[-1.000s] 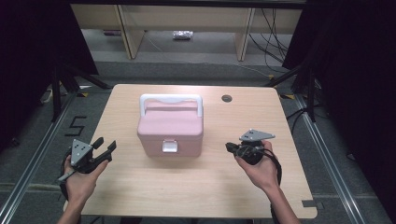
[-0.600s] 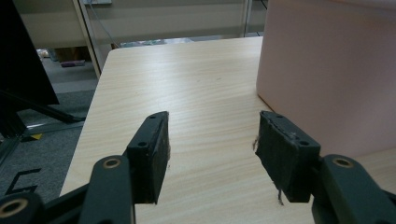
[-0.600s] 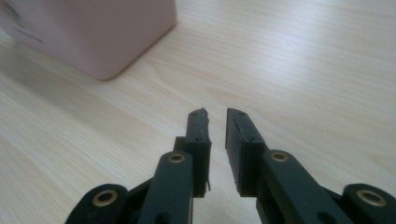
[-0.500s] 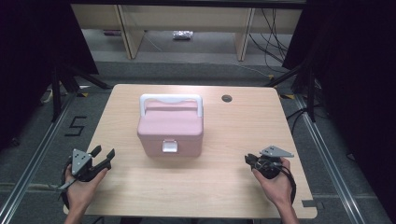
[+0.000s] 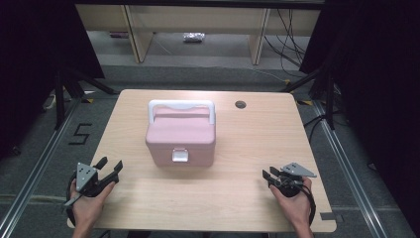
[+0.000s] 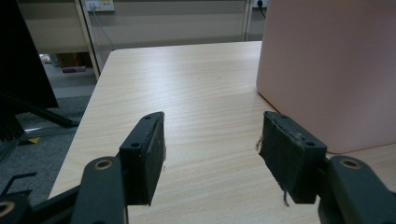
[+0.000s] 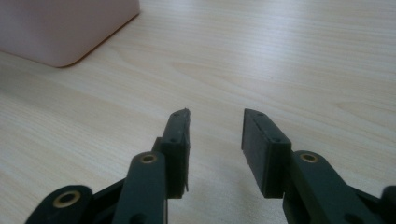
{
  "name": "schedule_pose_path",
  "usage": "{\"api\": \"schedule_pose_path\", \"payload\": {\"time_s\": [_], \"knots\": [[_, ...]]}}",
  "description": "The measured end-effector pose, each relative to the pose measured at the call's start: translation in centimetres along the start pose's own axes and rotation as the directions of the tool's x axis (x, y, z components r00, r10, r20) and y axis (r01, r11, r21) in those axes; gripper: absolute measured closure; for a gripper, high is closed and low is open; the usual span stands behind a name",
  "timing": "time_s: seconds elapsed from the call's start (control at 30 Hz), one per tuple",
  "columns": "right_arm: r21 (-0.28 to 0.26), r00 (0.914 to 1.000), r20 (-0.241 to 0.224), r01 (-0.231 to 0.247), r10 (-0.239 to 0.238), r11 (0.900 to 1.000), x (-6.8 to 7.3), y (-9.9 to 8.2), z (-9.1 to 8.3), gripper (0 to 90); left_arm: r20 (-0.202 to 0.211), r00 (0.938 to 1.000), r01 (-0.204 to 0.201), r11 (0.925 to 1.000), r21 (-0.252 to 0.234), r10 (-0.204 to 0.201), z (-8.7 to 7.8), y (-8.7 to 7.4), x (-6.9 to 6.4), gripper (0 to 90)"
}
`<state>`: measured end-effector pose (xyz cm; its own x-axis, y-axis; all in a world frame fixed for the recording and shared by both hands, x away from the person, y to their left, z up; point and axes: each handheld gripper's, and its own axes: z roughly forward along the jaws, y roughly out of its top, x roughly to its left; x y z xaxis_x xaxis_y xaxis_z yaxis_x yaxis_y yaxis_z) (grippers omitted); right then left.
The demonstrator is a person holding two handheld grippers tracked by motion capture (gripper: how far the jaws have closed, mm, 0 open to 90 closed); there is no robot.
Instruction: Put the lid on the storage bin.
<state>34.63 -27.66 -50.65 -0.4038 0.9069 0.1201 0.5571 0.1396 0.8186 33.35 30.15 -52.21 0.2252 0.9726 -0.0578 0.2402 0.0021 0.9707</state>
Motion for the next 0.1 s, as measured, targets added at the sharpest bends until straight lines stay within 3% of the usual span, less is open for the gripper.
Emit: {"api": "schedule_pose_path", "payload": {"time_s": [0.03,0.07,0.1], "knots": [[-0.026,0.9996,0.011,0.027,-0.027,0.9993,-0.22,-0.09,0.13,61.9,-0.001,1.0000,-0.004,1.0000,0.001,0.004,-0.08,0.01,0.02,38.9],[-0.025,0.9997,0.024,0.002,-0.001,0.9997,-0.03,-0.17,0.08,61.1,0.004,1.0000,-0.005,0.9999,-0.012,0.005,-0.07,-0.07,0.04,38.4],[-0.047,0.9997,0.019,0.014,-0.014,0.9988,-0.21,-0.19,0.18,60.4,-0.006,1.0000,-0.001,1.0000,-0.002,0.001,-0.18,-0.09,-0.04,38.0]]}}
